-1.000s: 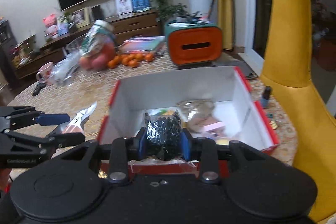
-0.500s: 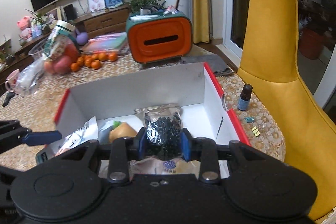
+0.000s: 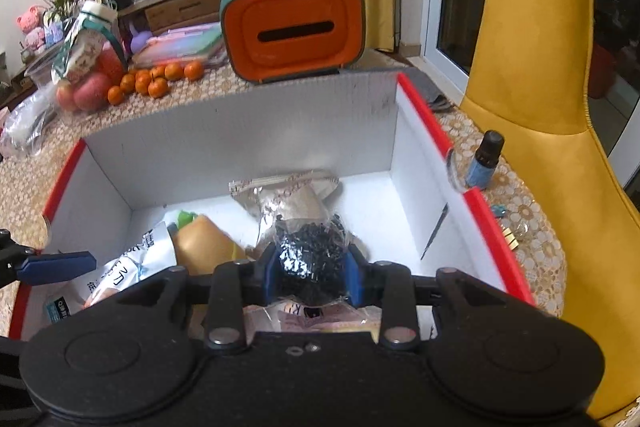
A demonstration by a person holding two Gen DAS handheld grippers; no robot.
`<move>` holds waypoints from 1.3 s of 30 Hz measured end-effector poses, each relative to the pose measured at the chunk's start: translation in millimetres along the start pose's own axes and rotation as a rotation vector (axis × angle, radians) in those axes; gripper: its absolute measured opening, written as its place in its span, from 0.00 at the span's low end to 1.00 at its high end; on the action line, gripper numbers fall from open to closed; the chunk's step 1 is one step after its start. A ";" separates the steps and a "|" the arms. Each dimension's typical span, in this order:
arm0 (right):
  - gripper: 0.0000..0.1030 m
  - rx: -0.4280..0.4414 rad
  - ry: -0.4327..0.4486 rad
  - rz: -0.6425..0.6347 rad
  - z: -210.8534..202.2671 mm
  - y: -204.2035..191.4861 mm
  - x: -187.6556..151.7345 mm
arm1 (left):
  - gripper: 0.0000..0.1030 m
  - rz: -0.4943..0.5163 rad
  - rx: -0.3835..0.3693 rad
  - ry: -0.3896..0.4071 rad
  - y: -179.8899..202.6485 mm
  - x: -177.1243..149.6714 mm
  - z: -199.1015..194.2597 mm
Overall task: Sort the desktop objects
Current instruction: 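Open the left tool to drop the snack pack while the right tool releases the mesh bag into the box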
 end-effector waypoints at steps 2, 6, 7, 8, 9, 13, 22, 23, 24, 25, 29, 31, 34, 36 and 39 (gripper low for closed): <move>0.33 -0.003 -0.001 -0.002 1.0 -0.2 -0.9 | 0.56 -0.002 -0.008 -0.003 0.2 0.6 0.9; 0.35 -0.010 -0.004 0.003 2.0 1.5 -0.4 | 0.57 -0.007 -0.017 -0.003 1.4 1.8 1.1; 0.36 -0.008 -0.004 0.006 2.0 1.6 -0.4 | 0.57 -0.007 -0.021 -0.002 2.1 1.5 0.6; 0.39 -0.005 -0.004 0.010 1.8 2.0 -0.5 | 0.58 -0.008 -0.023 -0.002 2.6 1.1 0.1; 0.45 -0.004 -0.002 0.013 1.1 2.2 -0.2 | 0.58 -0.009 -0.024 -0.003 2.8 0.9 -0.4; 0.55 0.000 0.020 0.024 -6.6 2.8 -0.2 | 0.59 -0.027 -0.039 0.005 3.6 -0.8 -6.0; 0.68 0.034 0.075 0.036 -33.9 -4.3 4.2 | 0.66 -0.074 -0.065 0.057 2.4 0.0 -33.7; 0.70 0.039 0.080 0.039 -36.7 -5.3 5.0 | 0.66 -0.079 -0.069 0.062 1.7 -0.2 -37.4; 0.72 0.045 0.088 0.043 -40.7 -6.6 5.6 | 0.66 -0.084 -0.070 0.067 0.6 -0.4 -40.6; 0.72 0.050 0.094 0.046 -44.0 -8.1 6.2 | 0.66 -0.091 -0.069 0.072 -0.6 -1.1 -44.8; 0.73 0.068 0.121 0.049 -60.9 -15.4 6.6 | 0.66 -0.111 -0.073 0.088 -5.2 -5.4 -58.1; 0.73 0.076 0.132 0.045 -70.4 -19.7 5.6 | 0.66 -0.123 -0.075 0.094 -7.5 -8.0 -64.6; 0.80 0.084 0.157 0.034 -86.1 -25.6 4.4 | 0.66 -0.132 -0.080 0.102 -9.9 -12.0 -74.0; 0.82 0.095 0.176 0.028 -96.7 -29.6 2.9 | 0.66 -0.133 -0.083 0.107 -11.2 -15.0 -80.8; 0.83 0.104 0.191 0.016 -108.4 -35.8 -0.2 | 0.66 -0.135 -0.076 0.120 -13.8 -19.2 -91.7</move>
Point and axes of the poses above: each gripper's, at about its wrist camera, not at the fingertips, and z roughly the way its jaws point, y to its right, x to its top, the point moved 9 cm from there along z, roughly the way its jaws point, and after that the axes turned 1 degree about y, right-handed, at the moved point
